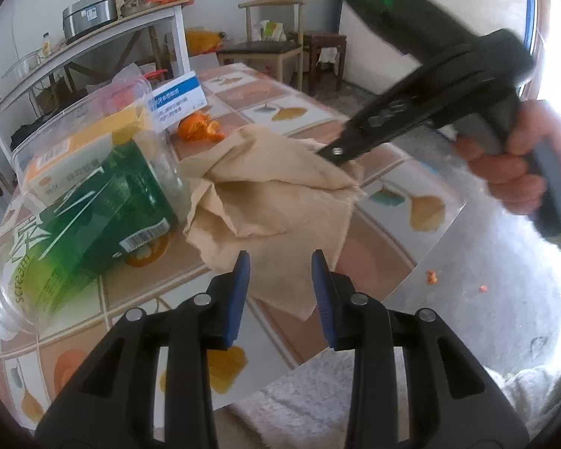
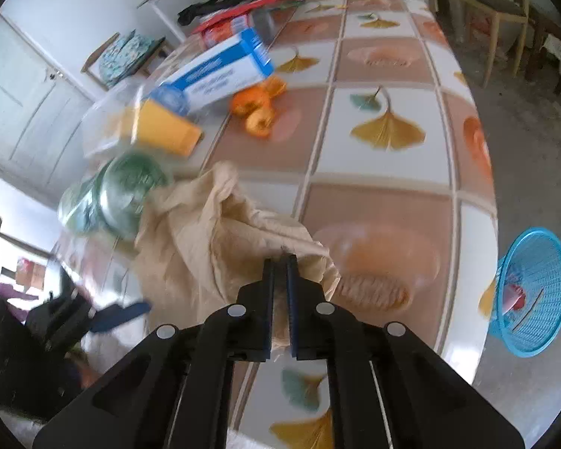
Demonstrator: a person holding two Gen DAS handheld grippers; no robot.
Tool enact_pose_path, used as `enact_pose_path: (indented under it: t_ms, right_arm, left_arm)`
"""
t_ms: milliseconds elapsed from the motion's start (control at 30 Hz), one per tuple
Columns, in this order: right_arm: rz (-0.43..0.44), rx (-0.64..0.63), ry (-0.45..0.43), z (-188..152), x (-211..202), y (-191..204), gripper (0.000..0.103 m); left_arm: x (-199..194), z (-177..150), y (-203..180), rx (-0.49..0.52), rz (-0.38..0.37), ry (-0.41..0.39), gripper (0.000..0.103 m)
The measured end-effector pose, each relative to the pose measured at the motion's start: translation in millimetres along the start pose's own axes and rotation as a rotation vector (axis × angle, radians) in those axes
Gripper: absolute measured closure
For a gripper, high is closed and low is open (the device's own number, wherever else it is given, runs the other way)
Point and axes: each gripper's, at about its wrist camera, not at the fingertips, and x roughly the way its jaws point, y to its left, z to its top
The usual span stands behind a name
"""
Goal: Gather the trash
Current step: 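Grasp the beige rag with the left gripper while the right gripper pinches it too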
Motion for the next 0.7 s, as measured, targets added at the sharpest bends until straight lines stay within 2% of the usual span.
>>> enact_pose_path:
  t_ms: [200,367,467,700]
  right_arm:
    - [0.137,0.041,0.063,-19.1,0.7,1.0,0.097]
    - [0.271,0.101,0.106,-26.9,7.6,-4.6,0.098]
    - [0.342,0.136,0.133,-28.1,12.6,-10.1,0.098]
    - [0.412,0.128,0.195,-23.0,23.8,-4.2,0.098]
  left_arm:
    - [4.4,0.6,5.3,-0.021,-0.014,0.011,0.064]
    - [7.7,3.7,7.7,-0.02,-0.065,0.002,0.05]
    - [11.2,4.6,3.9,0.02,-0.08,-0.01,0.045]
    - [19.0,13.3,0.9,0.054,-0.106,0.01,0.041]
